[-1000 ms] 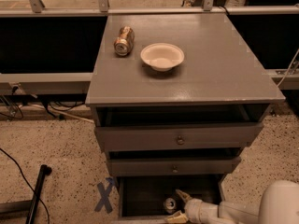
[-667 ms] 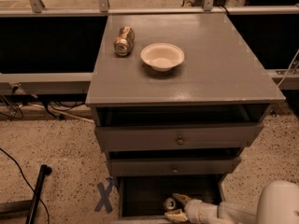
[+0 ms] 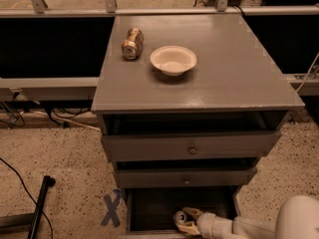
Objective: Pick 7up can from bottom drawer and place on counter
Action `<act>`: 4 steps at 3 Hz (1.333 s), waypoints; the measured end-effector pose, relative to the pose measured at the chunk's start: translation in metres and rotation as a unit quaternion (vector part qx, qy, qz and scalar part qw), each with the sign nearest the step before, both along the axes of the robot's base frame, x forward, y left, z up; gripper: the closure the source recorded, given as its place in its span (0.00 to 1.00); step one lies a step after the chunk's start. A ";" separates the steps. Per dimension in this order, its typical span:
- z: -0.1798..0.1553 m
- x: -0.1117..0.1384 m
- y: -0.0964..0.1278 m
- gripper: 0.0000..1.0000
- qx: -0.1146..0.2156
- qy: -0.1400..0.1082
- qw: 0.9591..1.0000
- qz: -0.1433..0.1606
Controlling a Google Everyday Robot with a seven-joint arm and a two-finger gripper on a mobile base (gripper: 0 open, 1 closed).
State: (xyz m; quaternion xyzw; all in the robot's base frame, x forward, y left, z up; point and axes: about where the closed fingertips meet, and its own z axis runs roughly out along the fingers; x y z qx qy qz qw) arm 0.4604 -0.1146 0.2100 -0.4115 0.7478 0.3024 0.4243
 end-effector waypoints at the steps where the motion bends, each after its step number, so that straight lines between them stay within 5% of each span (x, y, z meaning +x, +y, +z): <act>1: 0.024 0.005 0.004 1.00 0.024 -0.021 0.999 -0.016; 3: 0.165 0.000 0.027 1.00 0.117 -0.095 0.989 0.004; 4: 0.224 -0.016 0.041 1.00 0.144 -0.113 0.982 0.038</act>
Offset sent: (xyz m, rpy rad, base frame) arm 0.0085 0.0177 0.1942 0.2765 -0.2464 -0.0156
